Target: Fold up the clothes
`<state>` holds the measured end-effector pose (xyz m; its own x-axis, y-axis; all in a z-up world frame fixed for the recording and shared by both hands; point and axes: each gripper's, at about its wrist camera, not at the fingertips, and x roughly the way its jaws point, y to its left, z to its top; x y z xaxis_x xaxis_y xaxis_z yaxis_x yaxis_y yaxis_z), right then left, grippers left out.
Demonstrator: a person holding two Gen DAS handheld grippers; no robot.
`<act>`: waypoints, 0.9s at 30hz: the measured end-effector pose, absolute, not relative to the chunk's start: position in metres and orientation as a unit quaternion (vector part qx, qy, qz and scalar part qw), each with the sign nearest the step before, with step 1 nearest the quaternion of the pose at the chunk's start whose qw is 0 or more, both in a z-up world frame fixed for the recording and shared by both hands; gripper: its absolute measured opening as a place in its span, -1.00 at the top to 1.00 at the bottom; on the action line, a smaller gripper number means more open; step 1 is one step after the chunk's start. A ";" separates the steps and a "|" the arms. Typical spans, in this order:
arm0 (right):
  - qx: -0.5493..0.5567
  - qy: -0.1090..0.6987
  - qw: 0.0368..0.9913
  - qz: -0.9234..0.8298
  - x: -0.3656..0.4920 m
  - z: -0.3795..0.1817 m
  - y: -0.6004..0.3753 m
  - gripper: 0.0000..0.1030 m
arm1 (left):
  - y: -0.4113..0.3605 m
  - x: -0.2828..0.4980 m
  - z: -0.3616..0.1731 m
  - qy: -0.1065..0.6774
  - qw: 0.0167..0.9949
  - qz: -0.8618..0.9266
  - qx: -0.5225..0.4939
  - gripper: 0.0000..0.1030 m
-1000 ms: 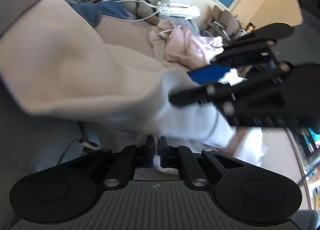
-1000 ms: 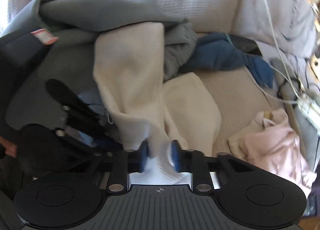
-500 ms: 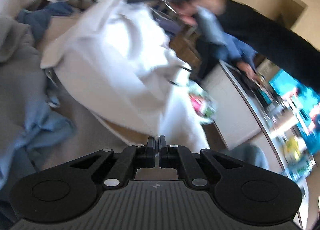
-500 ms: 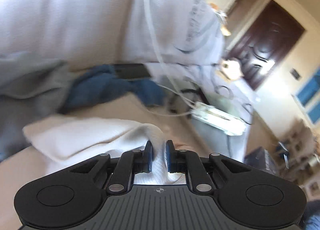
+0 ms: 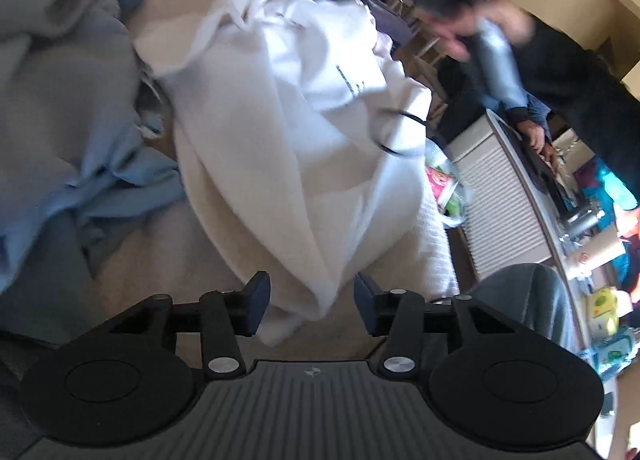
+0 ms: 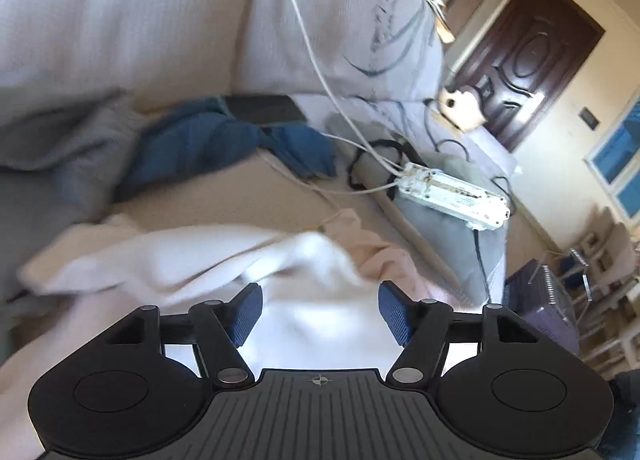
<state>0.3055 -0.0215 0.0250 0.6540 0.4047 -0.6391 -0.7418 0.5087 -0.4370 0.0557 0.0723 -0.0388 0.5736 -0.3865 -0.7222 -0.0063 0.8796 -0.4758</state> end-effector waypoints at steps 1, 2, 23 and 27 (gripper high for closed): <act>-0.356 0.241 0.830 0.355 0.292 0.030 -0.032 -0.29 | 0.073 0.054 -0.038 0.448 0.861 -0.107 -0.216 0.13; -0.356 0.249 0.822 0.369 0.278 0.033 -0.042 -0.29 | 0.073 0.053 -0.038 0.448 0.862 -0.102 -0.213 0.10; -0.634 0.215 0.555 0.493 0.118 -0.069 -0.075 0.26 | 0.067 0.002 -0.024 0.429 0.878 -0.020 -0.210 -0.23; -0.638 0.231 0.559 0.477 0.123 -0.060 -0.093 0.86 | 0.068 0.000 -0.027 0.432 0.875 -0.025 -0.216 -0.26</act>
